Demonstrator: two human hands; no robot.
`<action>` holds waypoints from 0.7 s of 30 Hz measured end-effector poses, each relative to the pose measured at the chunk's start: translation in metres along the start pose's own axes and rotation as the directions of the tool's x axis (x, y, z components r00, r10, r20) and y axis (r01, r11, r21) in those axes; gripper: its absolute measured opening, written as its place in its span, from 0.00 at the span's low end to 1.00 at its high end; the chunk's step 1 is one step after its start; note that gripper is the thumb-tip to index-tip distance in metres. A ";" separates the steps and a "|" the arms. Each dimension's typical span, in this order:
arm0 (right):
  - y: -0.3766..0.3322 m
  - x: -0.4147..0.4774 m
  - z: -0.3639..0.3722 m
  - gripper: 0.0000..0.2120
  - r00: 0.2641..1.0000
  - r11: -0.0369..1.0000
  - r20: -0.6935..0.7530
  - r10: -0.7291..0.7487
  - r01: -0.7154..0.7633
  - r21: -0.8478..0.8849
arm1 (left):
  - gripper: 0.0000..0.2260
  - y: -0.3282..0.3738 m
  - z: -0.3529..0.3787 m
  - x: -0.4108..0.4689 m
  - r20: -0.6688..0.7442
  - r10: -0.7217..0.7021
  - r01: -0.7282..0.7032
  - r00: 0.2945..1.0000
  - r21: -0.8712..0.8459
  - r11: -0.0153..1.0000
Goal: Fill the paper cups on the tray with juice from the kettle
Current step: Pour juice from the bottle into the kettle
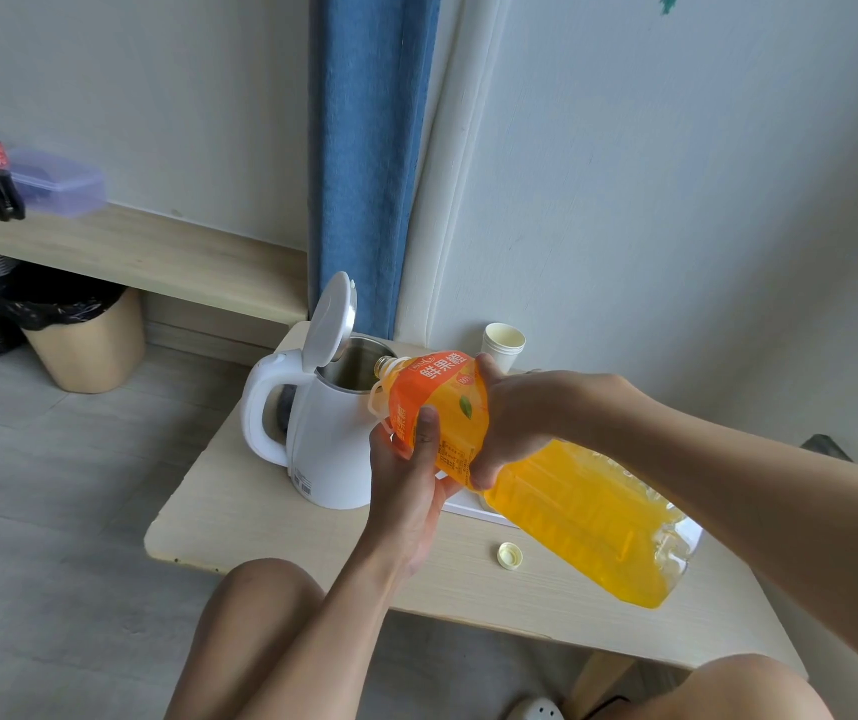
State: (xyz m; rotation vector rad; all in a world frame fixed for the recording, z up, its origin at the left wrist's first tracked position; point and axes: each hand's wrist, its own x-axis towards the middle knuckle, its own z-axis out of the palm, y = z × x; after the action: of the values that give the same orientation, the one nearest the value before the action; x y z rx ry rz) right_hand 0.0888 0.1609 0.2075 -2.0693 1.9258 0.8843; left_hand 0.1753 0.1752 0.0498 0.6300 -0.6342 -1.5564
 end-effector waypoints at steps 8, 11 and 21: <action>-0.001 -0.001 -0.001 0.61 1.000 1.000 0.003 0.001 -0.001 -0.008 | 0.51 0.001 0.001 0.000 -0.016 -0.009 0.009 1.000 -0.003 1.000; -0.001 0.000 -0.001 0.62 1.000 1.000 0.011 -0.001 0.001 -0.013 | 0.52 0.000 0.001 0.001 -0.027 -0.016 0.016 1.000 0.000 1.000; -0.002 -0.003 -0.003 0.60 1.000 1.000 0.010 -0.019 0.019 -0.022 | 0.51 0.002 0.002 -0.001 -0.013 -0.012 0.012 1.000 -0.010 1.000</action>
State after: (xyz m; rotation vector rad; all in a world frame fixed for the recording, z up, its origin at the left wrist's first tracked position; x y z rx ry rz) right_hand 0.0916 0.1626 0.2107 -2.0876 1.8966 0.9138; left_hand 0.1753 0.1762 0.0527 0.6372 -0.6132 -1.5649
